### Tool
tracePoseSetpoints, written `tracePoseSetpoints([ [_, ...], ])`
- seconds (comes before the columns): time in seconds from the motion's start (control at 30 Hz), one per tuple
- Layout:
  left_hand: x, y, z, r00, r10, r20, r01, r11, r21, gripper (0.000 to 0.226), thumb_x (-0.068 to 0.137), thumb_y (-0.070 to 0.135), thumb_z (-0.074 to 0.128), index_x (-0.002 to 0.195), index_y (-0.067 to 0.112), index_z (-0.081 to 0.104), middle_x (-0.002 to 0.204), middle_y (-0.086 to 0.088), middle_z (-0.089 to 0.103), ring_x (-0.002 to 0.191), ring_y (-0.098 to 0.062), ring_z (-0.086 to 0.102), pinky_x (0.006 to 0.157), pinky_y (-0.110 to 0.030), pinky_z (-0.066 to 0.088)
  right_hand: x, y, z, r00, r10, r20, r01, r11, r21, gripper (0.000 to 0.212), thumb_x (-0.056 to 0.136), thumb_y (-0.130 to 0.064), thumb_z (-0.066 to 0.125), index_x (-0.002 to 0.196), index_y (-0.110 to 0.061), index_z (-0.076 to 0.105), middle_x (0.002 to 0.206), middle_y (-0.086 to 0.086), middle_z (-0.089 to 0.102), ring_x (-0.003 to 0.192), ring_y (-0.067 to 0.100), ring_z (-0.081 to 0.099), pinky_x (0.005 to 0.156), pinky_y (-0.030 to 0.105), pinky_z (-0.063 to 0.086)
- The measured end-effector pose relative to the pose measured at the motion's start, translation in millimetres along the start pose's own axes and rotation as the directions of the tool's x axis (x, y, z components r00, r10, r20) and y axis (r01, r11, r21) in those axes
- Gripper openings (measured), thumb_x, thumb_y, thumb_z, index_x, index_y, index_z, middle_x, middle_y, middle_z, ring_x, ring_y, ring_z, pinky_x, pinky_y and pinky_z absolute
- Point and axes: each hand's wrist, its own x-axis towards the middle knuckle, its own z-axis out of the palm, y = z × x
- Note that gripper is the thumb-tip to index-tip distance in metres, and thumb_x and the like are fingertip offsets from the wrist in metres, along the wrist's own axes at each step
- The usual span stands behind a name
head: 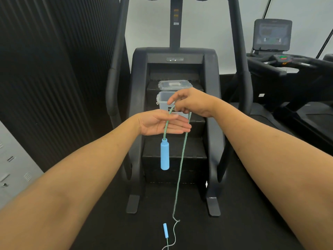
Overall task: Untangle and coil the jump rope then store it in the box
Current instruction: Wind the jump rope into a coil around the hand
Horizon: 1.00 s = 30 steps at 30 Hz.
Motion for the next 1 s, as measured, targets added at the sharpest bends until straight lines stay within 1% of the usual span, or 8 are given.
tracePoseSetpoints([
  [0.13, 2.7, 2.4, 10.9, 1.0, 0.006, 0.022, -0.005, 1.0, -0.029, 0.036, 0.109, 0.013, 0.042, 0.132, -0.005, 0.064, 0.135, -0.028, 0.065, 0.127, -0.038, 0.065, 0.108, -0.045, 0.053, 1.6, 3.1, -0.7, 0.999, -0.017, -0.04, 0.021, 0.992, 0.124, 0.02, 0.087, 0.004, 0.069, 0.106, -0.001, 0.074, 0.089, 0.01, 0.069, 0.077, 0.021, 0.055, 0.065, 0.024, 0.051],
  [0.3, 3.6, 7.5, 19.3, 1.0, 0.02, 0.012, -0.02, 0.997, -0.071, 0.042, 0.111, 0.023, 0.039, 0.133, -0.004, 0.062, 0.133, -0.025, 0.068, 0.124, -0.035, 0.067, 0.105, -0.044, 0.056, 1.2, 8.6, -0.4, 0.99, -0.035, -0.14, 0.064, 0.976, 0.21, 0.018, 0.091, -0.001, 0.071, 0.108, -0.003, 0.075, 0.089, 0.007, 0.072, 0.083, 0.022, 0.064, 0.081, 0.033, 0.057],
  [0.47, 4.9, 13.3, 17.9, 0.995, 0.089, -0.038, -0.091, 0.994, -0.064, 0.042, 0.112, 0.024, 0.039, 0.13, -0.004, 0.065, 0.13, -0.024, 0.07, 0.121, -0.032, 0.07, 0.101, -0.041, 0.058, -6.7, 28.5, 11.6, 0.991, 0.076, -0.108, -0.038, 0.948, 0.316, 0.02, 0.1, -0.011, 0.061, 0.116, -0.006, 0.073, 0.094, 0.008, 0.076, 0.083, 0.021, 0.07, 0.079, 0.036, 0.06],
  [0.57, 6.2, 15.0, 13.3, 0.985, 0.147, -0.087, -0.156, 0.983, -0.099, 0.047, 0.113, 0.03, 0.038, 0.132, -0.004, 0.064, 0.132, -0.024, 0.069, 0.124, -0.031, 0.069, 0.102, -0.038, 0.057, -16.3, 52.1, 29.2, 0.988, 0.148, -0.051, -0.128, 0.95, 0.284, 0.022, 0.104, -0.014, 0.053, 0.114, -0.007, 0.071, 0.093, 0.015, 0.073, 0.078, 0.026, 0.068, 0.082, 0.041, 0.061],
  [0.73, 17.8, 10.0, 3.0, 0.946, 0.206, -0.25, -0.244, 0.961, -0.13, 0.066, 0.11, 0.048, 0.035, 0.142, -0.006, 0.054, 0.141, -0.022, 0.064, 0.131, -0.031, 0.064, 0.107, -0.039, 0.054, -14.3, 77.2, 69.7, 0.97, 0.224, 0.091, -0.233, 0.966, 0.113, 0.025, 0.101, -0.03, 0.061, 0.122, -0.022, 0.072, 0.074, 0.003, 0.064, 0.059, 0.011, 0.053, 0.061, 0.027, 0.052],
  [0.8, 19.9, 5.2, -4.6, 0.934, 0.192, -0.302, -0.224, 0.972, -0.075, 0.067, 0.109, 0.051, 0.034, 0.145, -0.003, 0.054, 0.141, -0.018, 0.065, 0.131, -0.028, 0.063, 0.112, -0.042, 0.05, -11.5, 70.1, 74.3, 0.97, 0.191, 0.148, -0.195, 0.981, 0.013, 0.024, 0.104, -0.027, 0.056, 0.118, -0.018, 0.072, 0.07, 0.0, 0.061, 0.053, 0.008, 0.049, 0.057, 0.025, 0.048],
  [0.9, 18.0, -3.7, -18.4, 0.929, 0.125, -0.348, -0.111, 0.992, 0.058, 0.058, 0.11, 0.046, 0.037, 0.143, 0.002, 0.057, 0.139, -0.015, 0.067, 0.13, -0.026, 0.064, 0.115, -0.042, 0.046, -9.6, 46.6, 67.8, 0.955, 0.157, 0.25, -0.125, 0.982, -0.139, 0.018, 0.103, -0.024, 0.057, 0.094, -0.016, 0.069, 0.072, 0.002, 0.059, 0.056, 0.009, 0.048, 0.062, 0.029, 0.047],
  [1.0, 16.7, -12.8, -23.6, 0.953, 0.025, -0.301, 0.012, 0.993, 0.12, 0.052, 0.108, 0.049, 0.042, 0.122, 0.011, 0.074, 0.122, -0.018, 0.071, 0.111, -0.03, 0.071, 0.095, -0.042, 0.056, -7.1, 24.4, 55.0, 0.936, 0.174, 0.307, -0.133, 0.98, -0.148, 0.01, 0.093, -0.019, 0.069, 0.084, -0.014, 0.069, 0.068, 0.003, 0.055, 0.06, 0.013, 0.049, 0.061, 0.029, 0.047],
])
